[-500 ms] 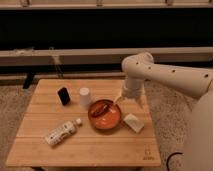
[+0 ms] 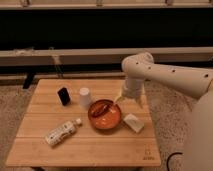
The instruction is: Pick up the ceramic bowl
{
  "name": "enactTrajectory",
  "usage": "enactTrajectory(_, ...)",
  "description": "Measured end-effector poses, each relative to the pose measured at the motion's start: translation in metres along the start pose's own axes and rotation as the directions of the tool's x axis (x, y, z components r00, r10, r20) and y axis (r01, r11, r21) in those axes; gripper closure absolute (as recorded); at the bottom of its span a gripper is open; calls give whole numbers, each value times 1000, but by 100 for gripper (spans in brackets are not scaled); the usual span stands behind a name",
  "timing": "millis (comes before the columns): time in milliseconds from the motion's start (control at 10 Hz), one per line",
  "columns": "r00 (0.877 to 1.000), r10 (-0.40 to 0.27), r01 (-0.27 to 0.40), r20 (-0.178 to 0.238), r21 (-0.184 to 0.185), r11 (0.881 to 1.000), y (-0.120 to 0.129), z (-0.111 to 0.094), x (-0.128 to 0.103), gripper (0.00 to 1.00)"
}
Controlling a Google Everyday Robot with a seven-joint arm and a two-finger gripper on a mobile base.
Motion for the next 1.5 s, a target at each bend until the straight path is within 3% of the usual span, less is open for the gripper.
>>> enactTrajectory(900,1000,0,0,-1,0,1000,0,0,0,20)
enactTrajectory(1500,1000,10,-10,-9,-1,1000,-3,16,7,20)
